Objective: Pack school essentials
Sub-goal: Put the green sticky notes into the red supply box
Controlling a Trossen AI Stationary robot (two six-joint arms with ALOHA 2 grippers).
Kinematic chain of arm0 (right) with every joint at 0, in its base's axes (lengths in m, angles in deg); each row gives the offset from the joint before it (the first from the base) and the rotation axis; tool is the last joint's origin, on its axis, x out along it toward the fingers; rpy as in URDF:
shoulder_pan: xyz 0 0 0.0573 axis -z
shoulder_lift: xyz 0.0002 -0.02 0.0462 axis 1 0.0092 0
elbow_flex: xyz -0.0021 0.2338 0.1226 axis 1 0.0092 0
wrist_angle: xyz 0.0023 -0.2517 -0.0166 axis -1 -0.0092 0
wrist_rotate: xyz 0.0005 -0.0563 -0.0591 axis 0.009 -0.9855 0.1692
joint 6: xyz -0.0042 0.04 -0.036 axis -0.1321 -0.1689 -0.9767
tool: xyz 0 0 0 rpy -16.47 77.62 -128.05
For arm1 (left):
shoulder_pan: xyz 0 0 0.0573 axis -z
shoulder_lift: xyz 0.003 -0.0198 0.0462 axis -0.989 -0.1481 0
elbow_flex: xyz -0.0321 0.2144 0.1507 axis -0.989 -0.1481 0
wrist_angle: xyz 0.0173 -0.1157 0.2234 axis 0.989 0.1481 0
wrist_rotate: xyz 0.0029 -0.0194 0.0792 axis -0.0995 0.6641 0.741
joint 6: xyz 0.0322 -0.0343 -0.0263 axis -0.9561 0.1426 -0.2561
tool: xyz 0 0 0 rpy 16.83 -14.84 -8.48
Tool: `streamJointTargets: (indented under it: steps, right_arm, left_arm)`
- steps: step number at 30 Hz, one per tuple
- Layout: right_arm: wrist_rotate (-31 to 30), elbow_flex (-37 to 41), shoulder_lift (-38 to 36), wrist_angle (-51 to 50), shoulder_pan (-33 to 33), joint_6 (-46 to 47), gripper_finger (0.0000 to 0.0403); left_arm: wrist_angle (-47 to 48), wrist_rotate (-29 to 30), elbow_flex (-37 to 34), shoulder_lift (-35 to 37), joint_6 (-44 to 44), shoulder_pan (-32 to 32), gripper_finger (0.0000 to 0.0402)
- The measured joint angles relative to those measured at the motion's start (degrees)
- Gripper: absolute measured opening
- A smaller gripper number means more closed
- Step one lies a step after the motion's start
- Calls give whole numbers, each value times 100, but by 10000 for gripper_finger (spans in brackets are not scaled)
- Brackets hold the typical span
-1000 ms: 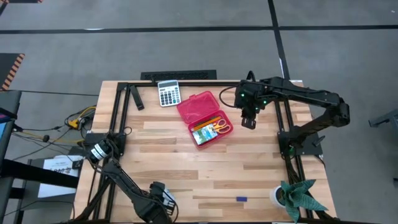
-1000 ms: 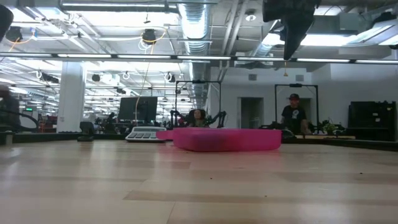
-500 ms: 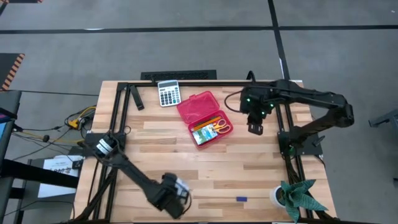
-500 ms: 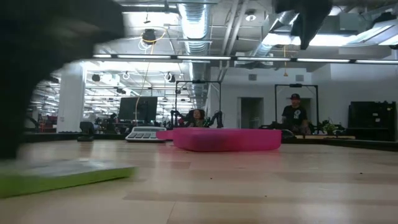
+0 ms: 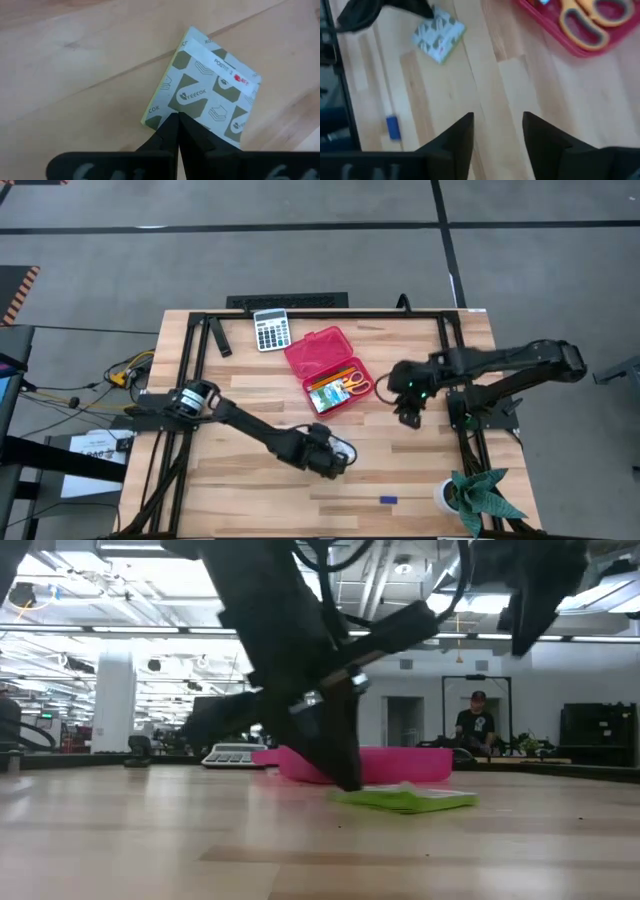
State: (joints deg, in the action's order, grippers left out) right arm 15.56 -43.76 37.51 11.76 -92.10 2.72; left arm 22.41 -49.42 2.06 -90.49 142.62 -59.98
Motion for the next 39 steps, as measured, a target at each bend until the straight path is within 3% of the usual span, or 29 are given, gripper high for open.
streamJointTargets:
  steps: [9,16,25,33,39]
  right_arm:
    - [-6,1919,526,3129,-336,1444,227]
    - [-24,2053,1629,4645,-685,1900,224]
    - [-39,1585,2864,5410,-979,2233,222]
    - [12,1250,3147,5344,-1042,2209,216]
    - [140,1252,3156,5277,-1037,2196,150]
  left_arm:
    - [-243,170,-8,-21,-33,-79,0]
    - [-377,356,-11,-27,36,-94,0]
    - [-590,664,-20,-40,16,-112,0]
    - [-350,792,-13,-40,1,-88,0]
    - [-420,762,-15,-37,-405,-95,0]
